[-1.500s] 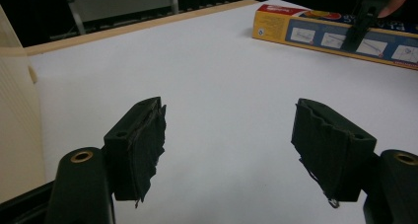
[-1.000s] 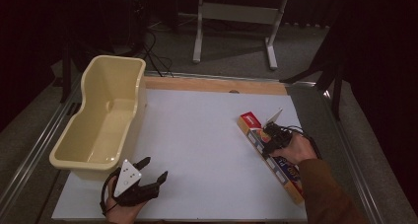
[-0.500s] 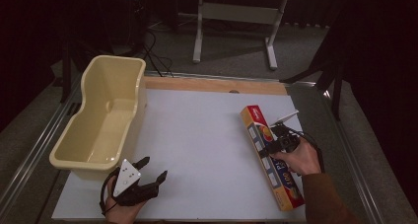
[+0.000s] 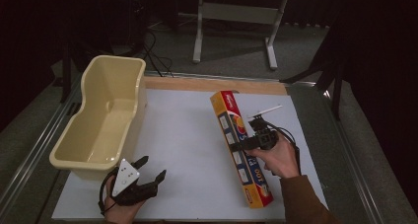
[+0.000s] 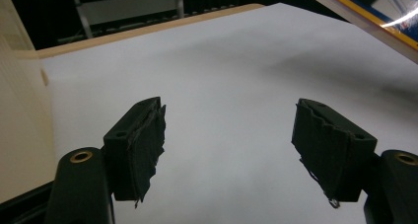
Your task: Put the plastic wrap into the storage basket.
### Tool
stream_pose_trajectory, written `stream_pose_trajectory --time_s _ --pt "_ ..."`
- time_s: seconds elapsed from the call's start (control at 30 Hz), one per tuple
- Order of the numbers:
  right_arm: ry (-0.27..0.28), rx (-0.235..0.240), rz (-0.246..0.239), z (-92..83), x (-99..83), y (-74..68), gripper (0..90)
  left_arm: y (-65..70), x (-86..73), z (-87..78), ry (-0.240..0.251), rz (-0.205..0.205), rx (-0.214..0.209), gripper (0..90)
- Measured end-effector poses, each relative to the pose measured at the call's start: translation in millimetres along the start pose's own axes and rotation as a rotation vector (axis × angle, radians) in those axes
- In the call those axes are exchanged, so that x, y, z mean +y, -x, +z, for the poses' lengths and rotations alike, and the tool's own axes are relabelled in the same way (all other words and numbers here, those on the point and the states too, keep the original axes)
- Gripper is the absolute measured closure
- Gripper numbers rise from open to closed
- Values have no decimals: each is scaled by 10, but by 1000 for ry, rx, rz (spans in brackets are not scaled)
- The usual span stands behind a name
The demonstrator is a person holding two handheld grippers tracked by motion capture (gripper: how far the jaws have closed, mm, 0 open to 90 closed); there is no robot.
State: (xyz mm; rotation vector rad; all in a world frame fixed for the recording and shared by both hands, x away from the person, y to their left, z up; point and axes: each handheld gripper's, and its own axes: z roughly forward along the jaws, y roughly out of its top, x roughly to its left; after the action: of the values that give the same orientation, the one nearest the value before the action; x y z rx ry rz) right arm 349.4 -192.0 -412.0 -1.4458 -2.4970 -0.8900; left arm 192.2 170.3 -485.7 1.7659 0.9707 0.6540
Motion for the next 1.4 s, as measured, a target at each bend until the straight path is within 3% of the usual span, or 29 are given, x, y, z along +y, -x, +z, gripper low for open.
stream_pose_trajectory --time_s 0.13,0.3,0.73,1.1,1.3,1.4 --pt "13 21 -17 90 167 -169 415 -8 3 -15 3 3 7 279" --pt "46 40 -9 170 341 -274 415 -6 2 -12 -1 7 13 277" --pt "106 122 48 219 699 -427 415 -10 -2 -6 -2 1 14 276" --pt "131 136 88 298 996 -527 415 -27 -6 -4 -5 -9 14 279" --pt "147 177 117 372 1098 -559 415 -40 -10 5 -4 -19 16 279" --pt "148 168 119 406 1155 -581 415 -47 -12 3 -3 -25 13 279"
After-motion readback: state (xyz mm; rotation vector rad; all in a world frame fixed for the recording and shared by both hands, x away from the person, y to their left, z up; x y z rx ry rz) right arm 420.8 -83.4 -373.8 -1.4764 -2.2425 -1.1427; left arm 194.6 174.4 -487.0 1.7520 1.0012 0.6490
